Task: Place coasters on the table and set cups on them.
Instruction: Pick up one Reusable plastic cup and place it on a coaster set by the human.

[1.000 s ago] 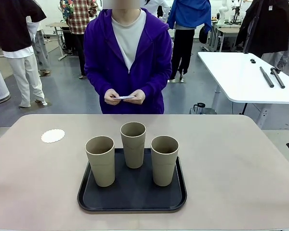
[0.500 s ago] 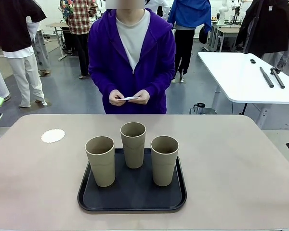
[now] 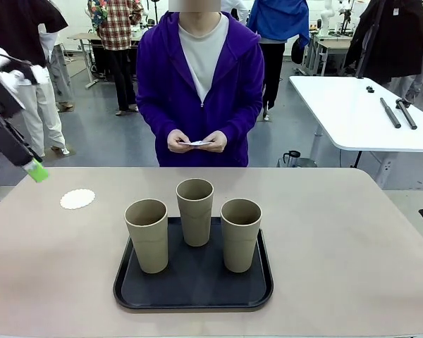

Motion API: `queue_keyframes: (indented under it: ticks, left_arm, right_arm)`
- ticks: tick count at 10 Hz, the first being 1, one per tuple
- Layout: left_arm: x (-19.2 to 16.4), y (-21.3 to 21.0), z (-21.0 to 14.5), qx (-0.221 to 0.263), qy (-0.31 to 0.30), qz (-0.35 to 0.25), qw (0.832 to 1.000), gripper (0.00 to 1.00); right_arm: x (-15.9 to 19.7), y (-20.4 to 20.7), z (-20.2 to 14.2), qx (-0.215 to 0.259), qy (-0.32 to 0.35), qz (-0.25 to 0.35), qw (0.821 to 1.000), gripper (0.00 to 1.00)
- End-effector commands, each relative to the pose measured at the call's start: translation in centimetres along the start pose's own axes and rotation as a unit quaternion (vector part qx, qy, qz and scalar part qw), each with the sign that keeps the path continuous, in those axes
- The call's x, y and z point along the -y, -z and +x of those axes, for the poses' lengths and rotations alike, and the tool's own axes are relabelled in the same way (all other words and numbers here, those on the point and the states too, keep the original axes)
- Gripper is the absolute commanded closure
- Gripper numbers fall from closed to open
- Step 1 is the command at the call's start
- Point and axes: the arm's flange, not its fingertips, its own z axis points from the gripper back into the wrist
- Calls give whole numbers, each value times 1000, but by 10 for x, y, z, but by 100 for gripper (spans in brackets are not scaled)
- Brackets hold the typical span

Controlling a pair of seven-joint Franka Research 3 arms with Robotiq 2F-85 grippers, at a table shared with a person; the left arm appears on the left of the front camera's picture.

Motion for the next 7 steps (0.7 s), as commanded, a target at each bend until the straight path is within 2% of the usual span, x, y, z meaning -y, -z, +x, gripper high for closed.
queue_keyframes:
  ticks: [1, 2, 3, 4, 5, 7]
  left_arm:
    - [-1, 27, 13, -72, 18, 72, 995, 0]
    - [7, 36, 18, -98, 28, 72, 992, 0]
    - [15, 40, 23, -91, 40, 70, 993, 0]
    - [18, 37, 25, -40, -5, 63, 997, 0]
    - [12, 40, 22, -92, 48, 64, 993, 0]
    - [12, 40, 22, -92, 48, 64, 993, 0]
  right_arm:
    - [-1, 0, 0, 1, 2, 3, 1000, 0]
    - [-1, 0, 0, 1, 2, 3, 1000, 0]
    - [-1, 0, 0, 1, 2, 3, 1000, 0]
    - [-1, 0, 0, 1, 2, 3, 1000, 0]
    - [-1, 0, 0, 1, 2, 3, 1000, 0]
    - [-1, 0, 0, 1, 2, 3, 1000, 0]
